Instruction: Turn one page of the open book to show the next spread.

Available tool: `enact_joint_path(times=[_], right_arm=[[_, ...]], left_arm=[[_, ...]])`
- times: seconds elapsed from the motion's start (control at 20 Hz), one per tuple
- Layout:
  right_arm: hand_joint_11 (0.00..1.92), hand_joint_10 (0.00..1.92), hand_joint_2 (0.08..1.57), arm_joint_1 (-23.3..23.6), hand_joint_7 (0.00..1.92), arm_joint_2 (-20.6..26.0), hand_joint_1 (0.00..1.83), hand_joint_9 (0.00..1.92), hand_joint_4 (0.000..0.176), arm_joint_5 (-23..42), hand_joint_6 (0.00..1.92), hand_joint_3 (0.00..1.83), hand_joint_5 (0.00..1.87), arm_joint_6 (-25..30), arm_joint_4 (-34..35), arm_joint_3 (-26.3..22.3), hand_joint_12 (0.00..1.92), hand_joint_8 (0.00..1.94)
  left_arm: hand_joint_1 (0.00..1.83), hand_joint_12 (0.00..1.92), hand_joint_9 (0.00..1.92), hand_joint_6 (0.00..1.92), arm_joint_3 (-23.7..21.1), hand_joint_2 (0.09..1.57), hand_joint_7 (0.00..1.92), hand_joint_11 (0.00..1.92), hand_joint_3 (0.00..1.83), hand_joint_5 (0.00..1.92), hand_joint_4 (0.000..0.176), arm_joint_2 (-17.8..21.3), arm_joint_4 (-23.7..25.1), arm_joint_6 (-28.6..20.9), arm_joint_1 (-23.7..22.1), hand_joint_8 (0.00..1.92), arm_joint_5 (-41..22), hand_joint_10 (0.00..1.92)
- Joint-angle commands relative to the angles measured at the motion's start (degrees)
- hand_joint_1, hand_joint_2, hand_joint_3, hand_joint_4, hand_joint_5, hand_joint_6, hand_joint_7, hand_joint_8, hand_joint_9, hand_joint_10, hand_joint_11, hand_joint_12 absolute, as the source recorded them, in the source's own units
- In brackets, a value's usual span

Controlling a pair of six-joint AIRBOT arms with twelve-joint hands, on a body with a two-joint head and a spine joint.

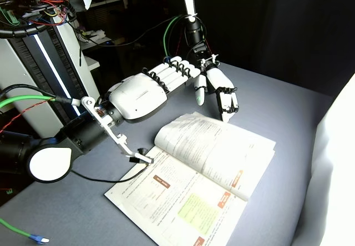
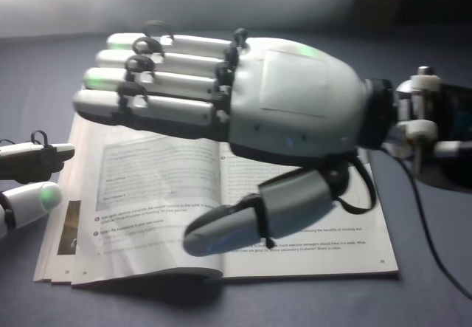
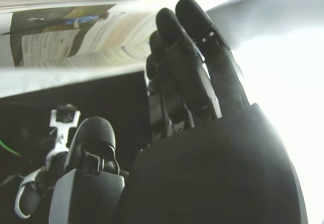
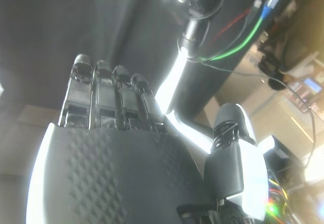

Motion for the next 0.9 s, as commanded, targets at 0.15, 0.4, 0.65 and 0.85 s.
enact_joint_path(times=[0.15, 0.4, 0.65, 0.85], right_arm=[[0.00, 0.00, 1.08, -2.9, 0.00, 7.6, 0.04, 0.00, 0.000, 3.5, 0.00, 0.00, 0.00, -5.4, 10.3, -2.4, 0.00, 0.00], [0.00, 0.00, 1.07, -7.6, 0.00, 14.4, 0.02, 0.00, 0.021, 0.0, 0.00, 0.00, 0.00, -10.7, 17.6, -4.8, 0.00, 0.00], [0.00, 0.00, 1.16, -13.4, 0.00, 18.7, 0.00, 0.00, 0.000, 1.1, 0.00, 0.03, 0.00, -17.0, 27.3, -7.3, 0.00, 0.00], [0.00, 0.00, 1.25, -19.2, 0.00, 22.0, 0.06, 0.00, 0.000, 7.2, 0.00, 0.02, 0.00, -21.3, 36.3, -9.5, 0.00, 0.00]], left_arm=[[0.42, 0.00, 0.00, 0.01, -1.3, 1.35, 0.05, 0.00, 0.00, 0.16, 0.000, 3.1, -1.8, 1.2, -0.3, 0.01, -9.5, 0.00], [0.50, 0.00, 0.00, 0.00, -1.9, 1.34, 0.05, 0.00, 0.00, 0.12, 0.000, 4.4, -1.5, 2.2, -0.7, 0.00, -13.6, 0.00], [0.39, 0.00, 0.00, 0.00, -0.3, 1.33, 0.00, 0.00, 0.00, 0.00, 0.000, 2.7, 2.3, 2.3, -6.0, 0.00, -12.6, 0.00], [0.31, 0.18, 0.00, 0.00, 1.3, 1.30, 0.00, 0.00, 0.02, 0.00, 0.042, 0.7, 4.2, 1.3, -10.2, 0.00, -12.8, 0.00]])
